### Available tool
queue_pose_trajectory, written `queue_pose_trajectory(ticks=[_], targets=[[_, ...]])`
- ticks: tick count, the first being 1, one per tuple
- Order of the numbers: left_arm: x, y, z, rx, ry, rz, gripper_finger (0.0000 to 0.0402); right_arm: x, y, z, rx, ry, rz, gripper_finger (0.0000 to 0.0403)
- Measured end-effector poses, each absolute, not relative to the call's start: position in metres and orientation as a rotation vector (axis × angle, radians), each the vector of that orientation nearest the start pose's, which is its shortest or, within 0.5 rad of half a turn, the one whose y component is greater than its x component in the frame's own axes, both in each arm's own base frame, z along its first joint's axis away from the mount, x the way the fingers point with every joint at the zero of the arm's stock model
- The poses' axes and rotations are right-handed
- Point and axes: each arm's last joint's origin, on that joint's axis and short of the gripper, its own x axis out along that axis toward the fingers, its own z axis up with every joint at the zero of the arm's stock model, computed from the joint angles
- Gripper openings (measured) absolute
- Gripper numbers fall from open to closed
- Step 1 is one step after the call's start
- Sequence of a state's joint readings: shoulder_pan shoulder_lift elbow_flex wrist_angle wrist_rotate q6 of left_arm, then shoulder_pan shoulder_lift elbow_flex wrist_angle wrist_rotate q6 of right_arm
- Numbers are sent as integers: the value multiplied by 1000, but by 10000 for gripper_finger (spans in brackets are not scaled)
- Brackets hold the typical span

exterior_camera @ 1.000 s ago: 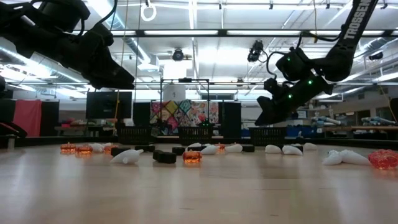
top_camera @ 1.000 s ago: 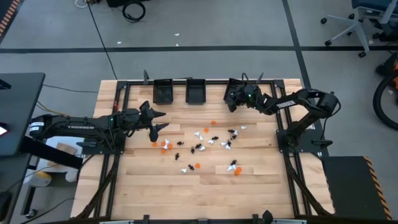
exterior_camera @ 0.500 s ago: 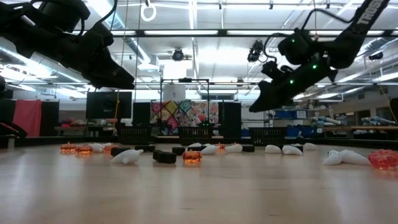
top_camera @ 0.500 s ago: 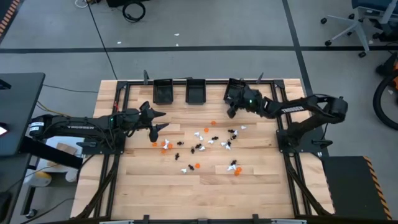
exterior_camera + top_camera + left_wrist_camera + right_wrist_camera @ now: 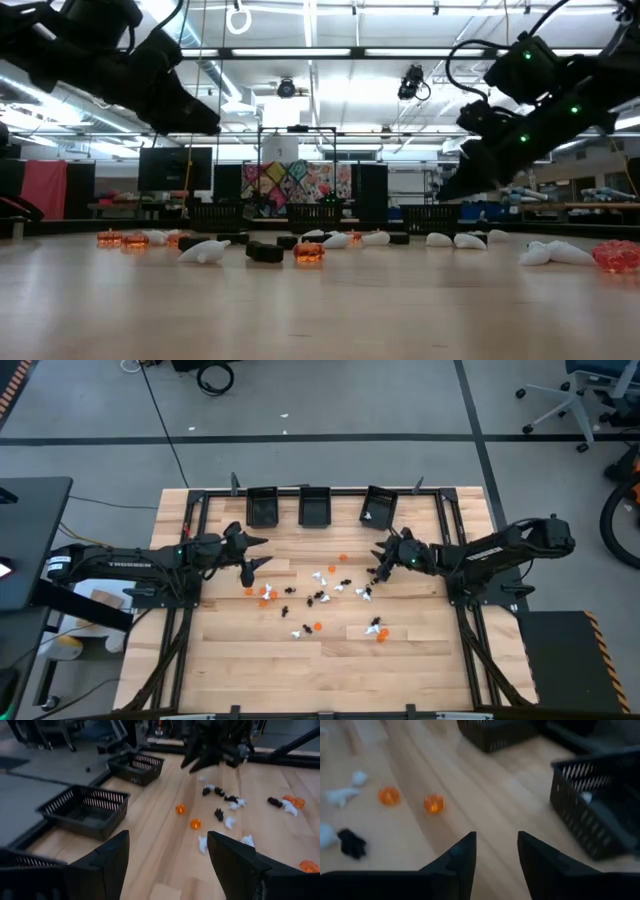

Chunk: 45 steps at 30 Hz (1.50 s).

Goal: Sort Halloween decoration
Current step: Put the white ghost toy into the right black basket

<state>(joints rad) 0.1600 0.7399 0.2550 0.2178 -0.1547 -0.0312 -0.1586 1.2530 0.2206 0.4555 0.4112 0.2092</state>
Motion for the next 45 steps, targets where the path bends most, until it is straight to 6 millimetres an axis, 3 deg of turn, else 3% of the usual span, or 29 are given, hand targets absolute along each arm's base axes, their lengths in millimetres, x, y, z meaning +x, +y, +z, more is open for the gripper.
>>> queue_pose_trajectory(ticks=[7,14,24,35,45], targets=[[160,30,195,15,273,311,254,181,-37,113,169,536,-542,217],[161,31,199,32,225,319,254,157,-31,99,116,456,-535,257],[162,32,205,73,178,340,254,155,-31,100,-17,438,-478,261],[160,39,207,113,160,382,254,155,-33,103,70,402,-466,259],[161,39,211,216,137,375,254,164,-19,109,140,344,-542,259]])
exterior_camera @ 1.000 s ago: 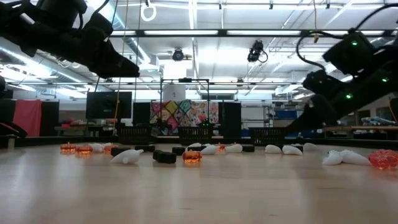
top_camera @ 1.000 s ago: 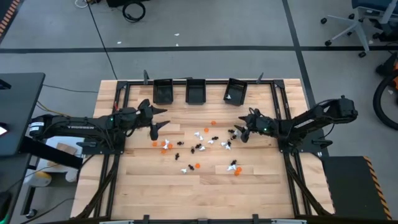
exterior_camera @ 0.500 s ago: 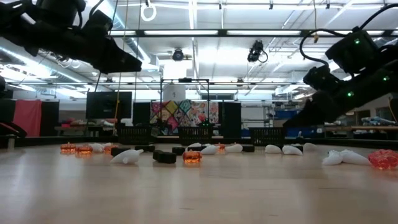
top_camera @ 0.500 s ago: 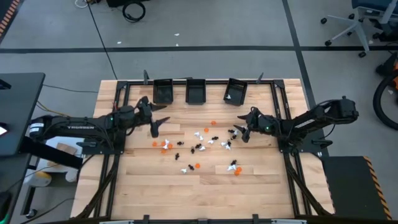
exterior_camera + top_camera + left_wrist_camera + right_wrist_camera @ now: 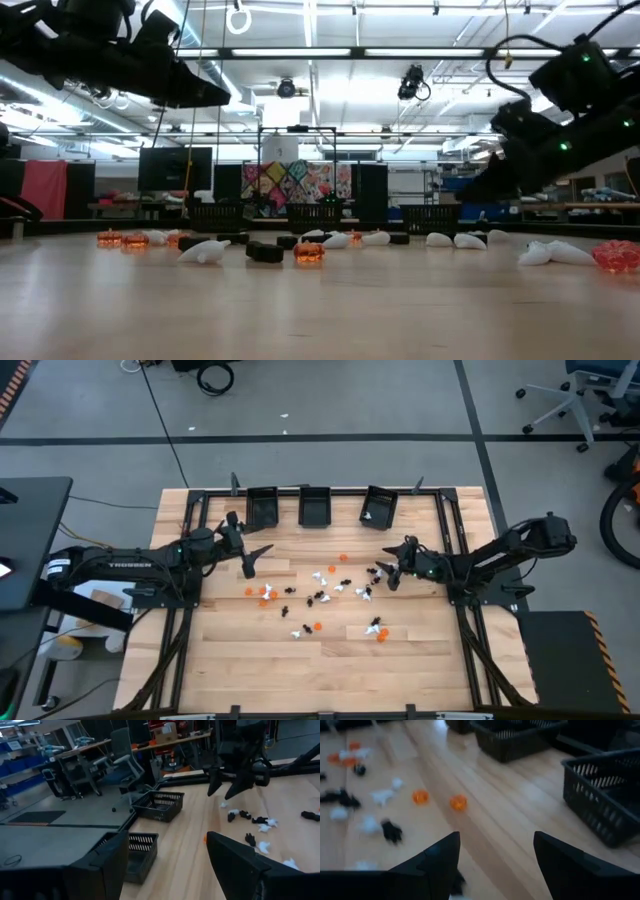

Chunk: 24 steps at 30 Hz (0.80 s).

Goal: Sort Halloween decoration
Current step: Put the white ghost toy into the right black basket

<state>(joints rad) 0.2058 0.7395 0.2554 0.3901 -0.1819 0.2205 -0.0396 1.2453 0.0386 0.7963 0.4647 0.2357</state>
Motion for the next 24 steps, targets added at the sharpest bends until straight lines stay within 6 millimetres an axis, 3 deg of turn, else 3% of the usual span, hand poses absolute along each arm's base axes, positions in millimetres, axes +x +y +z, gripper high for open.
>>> queue_pose_trajectory(ticks=[9,13,19,24], targets=[[161,38,210,146,138,358,254,235,12,141,42,327,-513,257],[161,38,208,92,146,350,254,260,34,138,45,287,-497,257],[160,37,203,-15,186,353,254,277,66,125,76,267,-504,251],[161,31,199,-51,214,322,254,291,86,101,74,316,-500,245]])
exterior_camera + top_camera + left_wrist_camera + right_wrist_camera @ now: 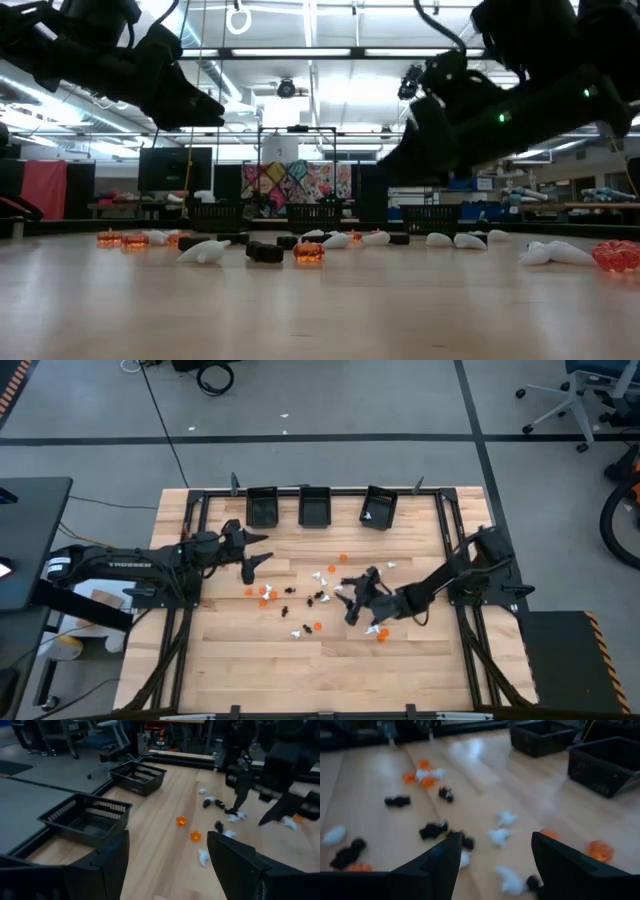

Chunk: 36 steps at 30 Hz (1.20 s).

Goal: Sort Halloween decoration
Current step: Put the white ghost toy into the right black basket

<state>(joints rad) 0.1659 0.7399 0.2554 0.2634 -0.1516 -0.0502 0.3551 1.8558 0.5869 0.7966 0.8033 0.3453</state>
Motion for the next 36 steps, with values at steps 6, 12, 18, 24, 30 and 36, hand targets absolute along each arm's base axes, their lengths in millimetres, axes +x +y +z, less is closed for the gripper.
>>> queue_pose_trajectory(ticks=[6,12,18,24,30,36], targets=[[162,24,199,-36,215,276,254,302,84,71,43,372,-509,244],[162,23,199,-27,216,266,254,307,75,60,52,407,-490,244],[162,23,200,-10,218,264,254,305,72,54,39,451,-465,240],[162,22,199,-6,221,260,254,295,77,51,43,475,-426,189],[162,22,200,7,220,259,254,294,78,50,47,482,-395,113],[163,22,201,19,205,259,254,296,73,50,65,486,-378,69]])
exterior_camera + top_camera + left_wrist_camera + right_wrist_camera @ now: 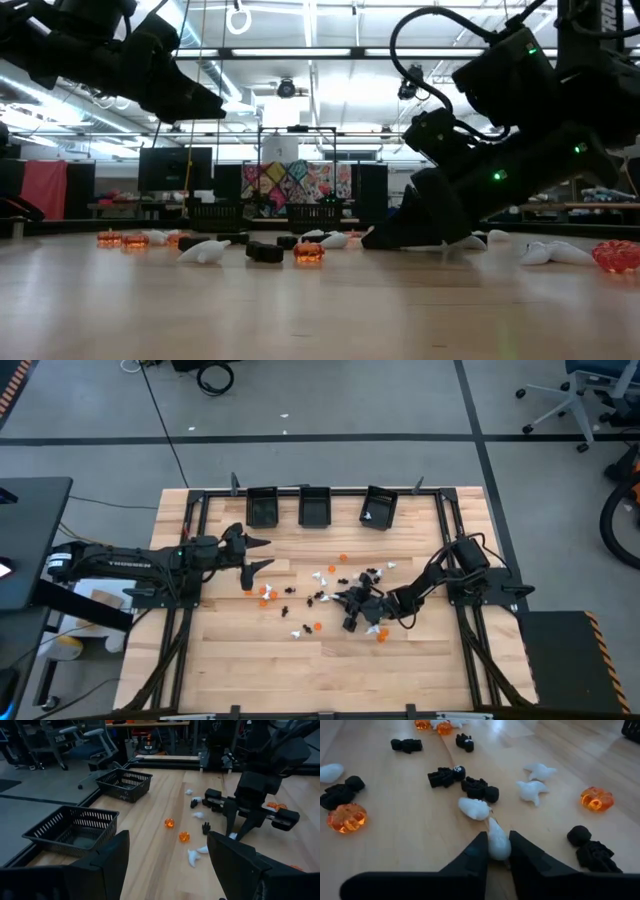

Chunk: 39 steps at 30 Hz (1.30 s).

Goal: Sort Halloween decoration
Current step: Put the white ghost toy into the right black basket

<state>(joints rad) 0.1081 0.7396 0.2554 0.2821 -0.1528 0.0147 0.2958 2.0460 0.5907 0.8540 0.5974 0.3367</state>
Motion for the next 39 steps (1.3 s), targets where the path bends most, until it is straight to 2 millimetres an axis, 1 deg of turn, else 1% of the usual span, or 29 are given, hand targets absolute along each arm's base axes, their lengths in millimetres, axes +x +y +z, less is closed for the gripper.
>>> queue_pose_trajectory(ticks=[5,8,15,21,25,29,32,36,39], targets=[[163,22,201,19,205,259,254,296,74,51,64,477,-375,73],[163,22,201,19,205,259,254,297,74,55,60,472,-368,75],[163,22,201,19,205,259,254,294,67,75,19,516,-382,74],[163,22,201,18,205,259,254,292,60,100,7,505,-413,74],[163,22,201,18,206,259,254,286,53,115,-37,517,-486,74],[163,22,201,18,206,259,254,279,42,128,-71,529,-593,74],[163,22,201,18,206,259,254,273,30,135,-74,542,-689,74],[163,22,201,18,206,259,254,269,8,143,-50,548,-793,74],[163,22,201,18,206,259,254,267,-13,150,-3,539,-854,74]])
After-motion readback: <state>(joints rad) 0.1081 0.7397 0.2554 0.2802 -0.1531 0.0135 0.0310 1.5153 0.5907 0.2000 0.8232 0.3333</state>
